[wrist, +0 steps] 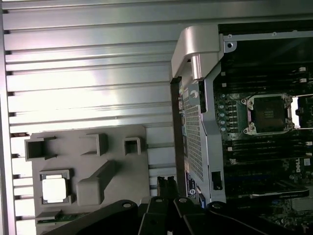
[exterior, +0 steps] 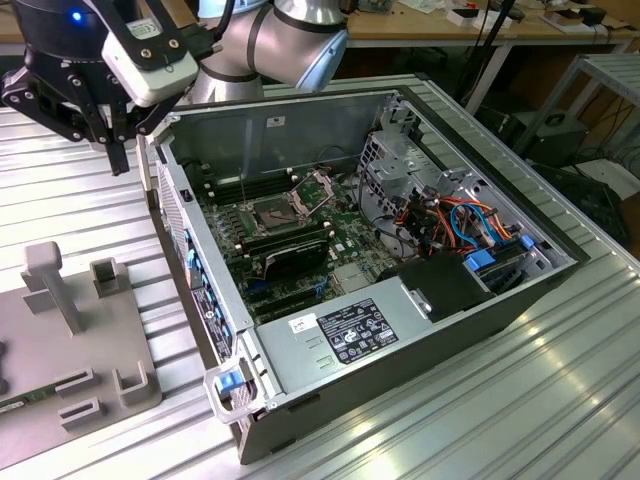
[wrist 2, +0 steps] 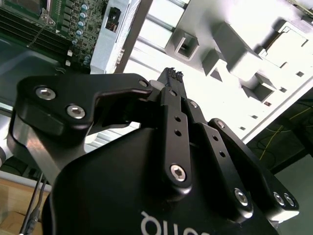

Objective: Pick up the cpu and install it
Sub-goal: 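Reach for the cpu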

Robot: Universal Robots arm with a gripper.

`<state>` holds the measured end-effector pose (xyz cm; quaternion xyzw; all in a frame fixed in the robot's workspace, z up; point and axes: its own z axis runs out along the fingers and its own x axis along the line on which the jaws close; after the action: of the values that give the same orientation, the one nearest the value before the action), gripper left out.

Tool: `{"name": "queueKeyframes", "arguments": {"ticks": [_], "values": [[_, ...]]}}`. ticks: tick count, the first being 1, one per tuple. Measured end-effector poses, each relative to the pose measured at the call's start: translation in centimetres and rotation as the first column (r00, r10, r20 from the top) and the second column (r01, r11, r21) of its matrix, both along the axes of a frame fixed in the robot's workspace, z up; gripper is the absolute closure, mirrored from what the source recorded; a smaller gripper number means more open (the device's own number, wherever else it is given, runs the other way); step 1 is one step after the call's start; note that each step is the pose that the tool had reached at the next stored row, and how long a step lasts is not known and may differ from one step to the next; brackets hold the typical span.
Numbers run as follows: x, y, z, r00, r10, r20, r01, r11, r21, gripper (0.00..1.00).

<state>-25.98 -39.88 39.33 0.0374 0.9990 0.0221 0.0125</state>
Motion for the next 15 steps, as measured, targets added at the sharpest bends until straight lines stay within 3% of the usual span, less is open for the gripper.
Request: {"name": "queueKeyframes", "arguments": {"ticks": [8, 15], "values": [[-0.42, 0.00, 0.00, 1.0000, 0.000, 0.0000, 0.000, 1.0000, 0.0000, 0.89], [-1.81, 0.00, 0.00, 1.0000, 0.000, 0.0000, 0.000, 1.0000, 0.0000, 0.89]]}}
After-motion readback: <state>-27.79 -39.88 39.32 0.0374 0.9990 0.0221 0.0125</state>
